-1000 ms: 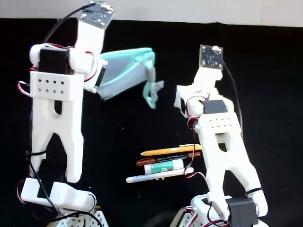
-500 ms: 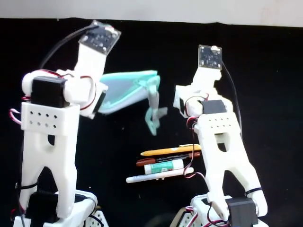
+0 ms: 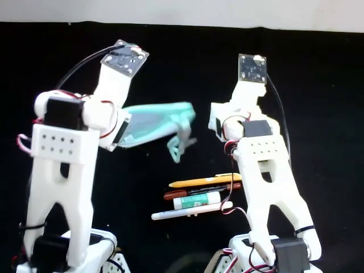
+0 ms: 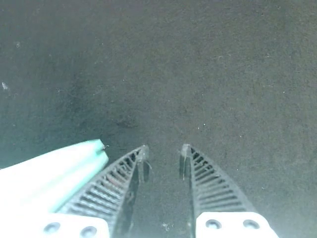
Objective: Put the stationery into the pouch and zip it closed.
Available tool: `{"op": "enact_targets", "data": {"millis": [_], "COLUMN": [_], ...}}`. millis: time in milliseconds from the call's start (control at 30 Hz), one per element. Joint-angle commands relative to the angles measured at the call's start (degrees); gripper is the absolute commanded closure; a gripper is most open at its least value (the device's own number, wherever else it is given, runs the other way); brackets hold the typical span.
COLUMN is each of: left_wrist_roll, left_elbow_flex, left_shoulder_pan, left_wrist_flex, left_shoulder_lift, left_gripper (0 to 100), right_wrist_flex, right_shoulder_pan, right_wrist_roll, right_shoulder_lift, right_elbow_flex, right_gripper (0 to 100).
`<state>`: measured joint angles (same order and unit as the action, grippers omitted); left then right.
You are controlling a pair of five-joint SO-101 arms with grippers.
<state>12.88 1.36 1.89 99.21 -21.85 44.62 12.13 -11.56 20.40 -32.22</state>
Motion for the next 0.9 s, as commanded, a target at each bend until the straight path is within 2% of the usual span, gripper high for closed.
{"op": "enact_targets", "data": {"millis": [0, 200, 367, 633, 733, 800, 867], "left_wrist_roll": [0.4, 0.1, 0.1, 0.1, 0.6, 3.6, 5.0], "left_elbow_flex": [0.5, 10.5, 16.7, 16.0, 12.0, 8.5, 6.5], "left_shoulder_pan": [-3.6, -8.4, -8.3, -6.8, -6.8, -6.8, -6.8], "left_wrist_flex": [-3.4, -3.7, -1.5, 0.5, 0.4, 0.2, 0.2], "left_shoulder_lift": [-0.7, -0.7, -0.7, -0.6, -0.6, -0.6, -0.7], "left_gripper": [86, 86, 86, 86, 93, 99, 99], "right_wrist_flex": [-0.1, -0.1, -0.1, -0.1, -0.1, -0.1, -0.1], "right_shoulder_pan": [-0.4, -0.4, -0.4, -0.4, -0.4, -0.4, -0.4], "right_wrist_roll": [-0.5, -0.5, -0.5, -0.5, -0.5, -0.5, -0.5], "right_shoulder_lift": [0.3, 0.3, 0.3, 0.3, 0.3, 0.3, 0.3], "right_elbow_flex": [0.2, 0.1, 0.1, 0.1, 0.1, 0.1, 0.1], "right_gripper": [87.9, 87.9, 87.9, 87.9, 87.9, 87.9, 87.9]}}
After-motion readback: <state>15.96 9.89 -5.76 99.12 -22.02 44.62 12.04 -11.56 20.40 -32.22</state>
